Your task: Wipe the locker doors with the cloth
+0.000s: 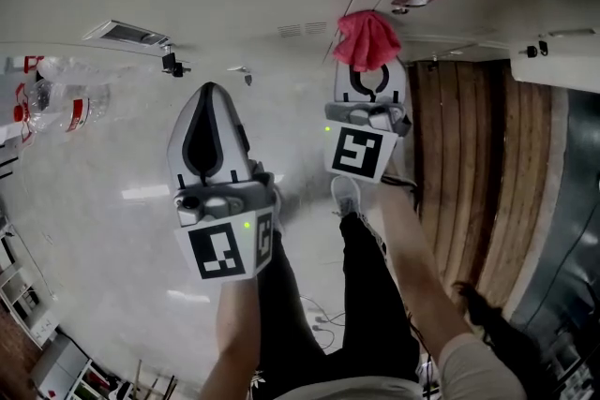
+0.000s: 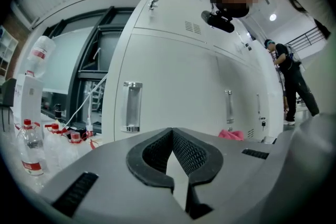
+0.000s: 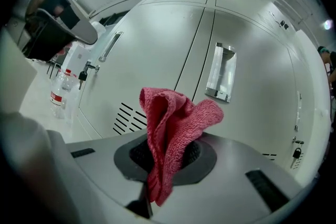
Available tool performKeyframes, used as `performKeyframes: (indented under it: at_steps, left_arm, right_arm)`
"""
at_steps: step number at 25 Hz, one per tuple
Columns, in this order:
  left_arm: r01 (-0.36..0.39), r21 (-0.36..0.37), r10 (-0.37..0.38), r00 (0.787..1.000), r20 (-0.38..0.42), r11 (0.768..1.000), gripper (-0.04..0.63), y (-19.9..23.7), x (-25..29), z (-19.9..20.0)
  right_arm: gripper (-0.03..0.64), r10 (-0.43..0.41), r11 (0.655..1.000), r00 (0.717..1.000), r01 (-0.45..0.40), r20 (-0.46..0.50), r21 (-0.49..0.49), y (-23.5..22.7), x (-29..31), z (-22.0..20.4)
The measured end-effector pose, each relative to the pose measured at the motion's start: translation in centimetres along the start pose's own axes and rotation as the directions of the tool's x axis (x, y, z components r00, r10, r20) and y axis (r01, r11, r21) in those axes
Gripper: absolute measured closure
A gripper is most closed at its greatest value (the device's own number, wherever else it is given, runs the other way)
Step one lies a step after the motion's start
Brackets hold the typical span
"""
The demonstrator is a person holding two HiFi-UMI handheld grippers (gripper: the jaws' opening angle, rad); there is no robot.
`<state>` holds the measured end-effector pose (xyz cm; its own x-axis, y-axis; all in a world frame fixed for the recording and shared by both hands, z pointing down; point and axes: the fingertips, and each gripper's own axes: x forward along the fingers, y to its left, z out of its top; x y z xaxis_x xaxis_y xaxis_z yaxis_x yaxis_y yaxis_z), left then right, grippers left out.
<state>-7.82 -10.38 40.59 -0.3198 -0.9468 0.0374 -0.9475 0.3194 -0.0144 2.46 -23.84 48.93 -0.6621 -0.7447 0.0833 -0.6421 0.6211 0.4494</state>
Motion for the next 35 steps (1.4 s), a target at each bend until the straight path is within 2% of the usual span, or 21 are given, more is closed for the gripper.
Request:
performKeyframes:
  at_steps: [4, 9, 15, 18, 20, 22, 25, 27, 29, 32, 35]
  left_arm:
    - [-0.011, -0.023, 0.011, 1.0, 0.014, 1.0, 0.58, 0.1, -0.3, 1.8]
    - [0.009, -0.011, -0.008, 0.999, 0.052, 1.0, 0.578, 0.5, -1.4, 6.9]
    - [-0.035, -0.003, 0.035, 0.992, 0.118, 0.999, 0.578, 3.0, -3.1, 15.8]
    - [-0.025, -0.025, 0.029, 0.988, 0.151, 0.999, 0.58, 3.3, -4.3, 21.3]
    - [-0.014, -0.041, 0.02, 0.989, 0.145, 0.999, 0.58, 3.1, -5.9, 24.6]
    - [0.005, -0.02, -0.002, 0.991, 0.133, 1.0, 0.58, 2.7, -7.7, 27.4]
    - [0.026, -0.032, -0.021, 0.989, 0.147, 0.999, 0.58, 2.4, -9.7, 31.3]
    - [0.041, -0.03, -0.035, 0.983, 0.181, 0.999, 0.58, 2.1, -11.0, 33.6]
    - [0.033, 0.001, -0.033, 0.983, 0.182, 0.999, 0.579, 1.8, -13.0, 34.7]
    - [-0.006, 0.015, 0.004, 0.984, 0.178, 1.0, 0.58, 1.8, -16.1, 35.0]
    - [-0.052, 0.012, 0.049, 0.981, 0.189, 0.999, 0.578, 1.8, -18.1, 35.2]
  right_arm:
    - [0.586, 0.008, 1.0, 1.0, -0.008, -0.001, -0.007, 0.0, -0.9, 2.3]
    - [0.586, 0.011, 0.999, 1.0, -0.009, 0.028, -0.042, -1.7, -2.9, 9.2]
    - [0.586, 0.05, 0.998, 0.996, -0.046, 0.077, -0.051, -4.8, -5.9, 19.9]
    - [0.586, 0.065, 0.997, 0.992, -0.06, 0.111, -0.051, -6.9, -8.1, 25.7]
    - [0.586, 0.044, 0.999, 0.989, -0.048, 0.14, 0.024, -8.0, -10.3, 29.5]
    - [0.586, 0.025, 0.991, 0.99, -0.043, 0.137, 0.123, -8.9, -12.7, 32.3]
    - [0.586, 0.057, 0.993, 0.994, -0.066, 0.095, 0.099, -10.4, -14.9, 35.7]
    - [0.586, 0.054, 0.996, 0.988, -0.064, 0.146, 0.064, -11.5, -16.3, 38.6]
    - [0.586, 0.043, 0.998, 0.974, -0.054, 0.223, 0.043, -12.3, -18.1, 41.3]
    - [0.586, 0.033, 0.992, 0.959, -0.065, 0.282, 0.106, -12.7, -20.9, 42.9]
    - [0.586, 0.077, 0.995, 0.955, -0.091, 0.288, 0.038, -11.9, -23.1, 42.5]
